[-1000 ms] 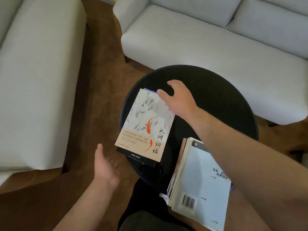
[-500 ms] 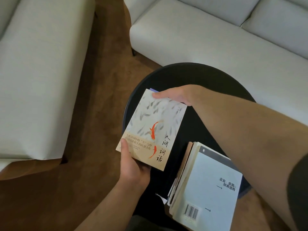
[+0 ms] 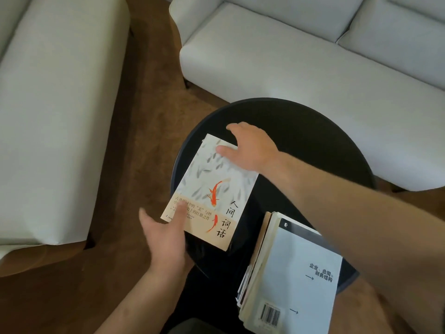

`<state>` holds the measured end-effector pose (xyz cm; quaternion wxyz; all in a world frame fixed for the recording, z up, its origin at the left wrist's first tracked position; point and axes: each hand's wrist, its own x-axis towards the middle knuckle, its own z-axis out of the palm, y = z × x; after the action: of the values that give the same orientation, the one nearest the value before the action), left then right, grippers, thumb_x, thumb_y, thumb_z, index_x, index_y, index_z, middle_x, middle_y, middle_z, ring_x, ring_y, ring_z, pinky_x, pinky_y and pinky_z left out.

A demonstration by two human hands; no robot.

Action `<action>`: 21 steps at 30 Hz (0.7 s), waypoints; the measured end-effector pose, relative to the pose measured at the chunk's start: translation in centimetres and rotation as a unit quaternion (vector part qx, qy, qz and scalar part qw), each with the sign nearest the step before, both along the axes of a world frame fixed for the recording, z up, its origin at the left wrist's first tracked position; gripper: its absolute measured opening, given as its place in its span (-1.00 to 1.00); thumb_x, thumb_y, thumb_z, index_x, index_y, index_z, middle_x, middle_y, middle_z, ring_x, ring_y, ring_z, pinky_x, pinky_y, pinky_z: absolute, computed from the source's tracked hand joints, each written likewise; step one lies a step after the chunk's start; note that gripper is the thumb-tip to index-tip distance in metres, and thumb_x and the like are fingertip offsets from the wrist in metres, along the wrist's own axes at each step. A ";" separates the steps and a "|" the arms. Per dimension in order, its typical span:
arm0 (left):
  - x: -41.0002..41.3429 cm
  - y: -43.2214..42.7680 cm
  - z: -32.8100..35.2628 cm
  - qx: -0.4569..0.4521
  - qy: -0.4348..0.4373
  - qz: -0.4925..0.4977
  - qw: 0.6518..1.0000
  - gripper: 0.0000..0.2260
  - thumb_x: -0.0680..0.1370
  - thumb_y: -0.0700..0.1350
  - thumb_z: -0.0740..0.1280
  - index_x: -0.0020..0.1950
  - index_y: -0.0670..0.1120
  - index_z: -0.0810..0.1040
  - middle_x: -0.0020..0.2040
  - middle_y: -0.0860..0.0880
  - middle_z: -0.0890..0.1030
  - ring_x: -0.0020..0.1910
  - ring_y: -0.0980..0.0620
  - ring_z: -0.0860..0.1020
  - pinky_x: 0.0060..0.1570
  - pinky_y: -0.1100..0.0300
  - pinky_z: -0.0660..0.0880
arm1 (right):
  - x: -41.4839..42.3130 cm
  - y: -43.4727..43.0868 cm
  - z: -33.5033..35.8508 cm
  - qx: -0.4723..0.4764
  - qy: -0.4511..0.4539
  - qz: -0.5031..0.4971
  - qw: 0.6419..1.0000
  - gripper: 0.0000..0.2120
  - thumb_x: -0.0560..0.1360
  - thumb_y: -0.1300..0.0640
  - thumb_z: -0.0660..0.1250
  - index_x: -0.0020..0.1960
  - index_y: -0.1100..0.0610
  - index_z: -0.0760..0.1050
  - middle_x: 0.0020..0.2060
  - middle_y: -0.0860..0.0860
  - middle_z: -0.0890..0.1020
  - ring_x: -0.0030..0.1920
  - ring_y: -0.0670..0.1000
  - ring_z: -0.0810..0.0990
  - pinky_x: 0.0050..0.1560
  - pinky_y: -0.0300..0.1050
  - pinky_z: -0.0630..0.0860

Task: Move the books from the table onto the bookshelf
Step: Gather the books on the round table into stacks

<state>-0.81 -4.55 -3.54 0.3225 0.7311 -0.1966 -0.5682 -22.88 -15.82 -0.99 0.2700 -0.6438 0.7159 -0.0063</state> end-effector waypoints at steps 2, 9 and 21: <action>1.2 -0.4 0.0 -0.055 -0.076 -0.115 0.989 -0.55 0.56 -0.03 0.44 0.44 0.05 0.43 0.22 0.09 0.61 0.01 0.05 0.69 0.12 -0.08 0.64 | 0.6 2.4 0.0 -0.074 0.049 0.021 0.996 -0.30 0.59 -0.30 0.22 0.58 0.08 0.27 0.50 0.09 0.43 0.48 0.13 0.41 0.49 0.10 0.34; 1.7 -1.2 -0.2 -0.073 -0.104 -0.189 0.974 -0.89 0.57 0.00 0.41 0.07 0.06 0.57 0.00 0.06 0.70 0.01 0.04 0.70 0.02 -0.02 0.67 | 0.9 9.7 -0.6 -0.065 0.030 -0.052 0.996 -0.40 0.67 -0.16 0.14 0.62 0.09 0.18 0.62 0.13 0.22 0.65 0.14 0.10 0.65 0.17 -0.10; 1.7 0.6 0.5 -0.112 -0.126 -0.188 0.968 -0.60 0.60 0.09 0.35 0.39 -0.05 0.52 0.15 -0.02 0.66 0.19 -0.06 0.64 0.17 -0.03 0.59 | -1.6 31.1 1.2 -0.032 -0.053 -0.356 0.933 -0.48 0.62 -0.02 0.33 0.54 -0.04 0.31 0.58 -0.11 0.25 0.60 -0.01 0.16 0.60 0.07 0.23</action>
<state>0.86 -3.98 -3.08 0.2627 0.7058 -0.4322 -0.4960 -24.51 15.28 0.22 0.2669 -0.3539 0.8823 -0.1584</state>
